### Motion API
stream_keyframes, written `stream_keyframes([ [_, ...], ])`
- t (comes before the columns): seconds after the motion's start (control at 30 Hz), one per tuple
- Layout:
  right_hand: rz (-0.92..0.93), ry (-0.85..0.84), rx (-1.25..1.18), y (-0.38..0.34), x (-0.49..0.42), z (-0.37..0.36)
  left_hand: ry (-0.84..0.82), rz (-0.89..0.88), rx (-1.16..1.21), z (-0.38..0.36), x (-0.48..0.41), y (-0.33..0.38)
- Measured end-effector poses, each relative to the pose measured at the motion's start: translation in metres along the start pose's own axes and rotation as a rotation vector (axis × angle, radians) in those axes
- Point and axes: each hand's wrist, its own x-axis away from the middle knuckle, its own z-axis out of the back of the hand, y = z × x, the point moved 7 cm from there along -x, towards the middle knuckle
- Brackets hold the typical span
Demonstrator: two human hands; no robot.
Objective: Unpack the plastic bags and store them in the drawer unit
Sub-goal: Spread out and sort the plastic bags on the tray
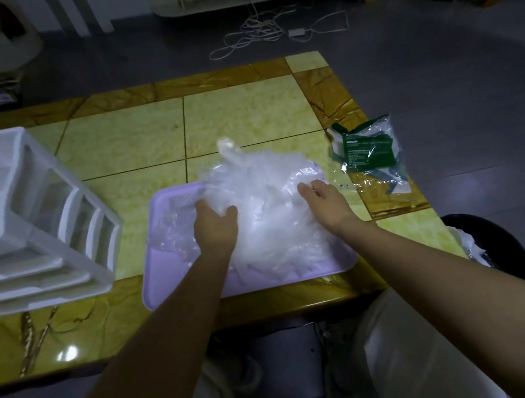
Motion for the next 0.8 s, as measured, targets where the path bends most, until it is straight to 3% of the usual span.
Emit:
stream_keyframes([
  [0.13,0.001,-0.007,0.194,0.002,0.003,0.001,0.166,0.009,-0.144,0.028,0.004,-0.012],
  [0.2,0.077,0.097,0.248,-0.005,0.009,0.007,0.341,-0.168,-0.337,0.042,0.015,0.005],
  [0.27,0.303,0.238,0.208,-0.031,0.022,0.014,0.414,-0.432,-0.46,0.04,0.025,0.027],
  [0.33,0.515,0.237,0.219,-0.054,0.034,0.008,0.365,-0.606,-0.57,0.027,0.029,0.037],
  [0.43,0.664,0.055,0.302,-0.067,0.04,-0.015,0.166,-0.689,-0.699,-0.001,0.021,0.029],
  [0.5,0.645,-0.065,0.525,-0.056,0.033,-0.032,-0.007,-0.678,-0.808,-0.019,0.018,0.016],
  [0.57,0.427,-0.073,0.71,-0.032,0.015,-0.03,-0.117,-0.59,-0.86,-0.028,0.014,0.003],
  [0.63,0.129,0.003,0.654,-0.01,0.002,-0.012,-0.141,-0.528,-0.857,-0.029,0.011,-0.005],
  [0.7,0.017,0.157,0.51,-0.001,0.0,0.006,-0.153,-0.509,-0.834,-0.03,0.009,-0.008],
  [0.8,0.314,0.488,0.324,-0.038,0.017,0.021,-0.155,-0.48,-0.777,-0.033,0.005,-0.008],
])
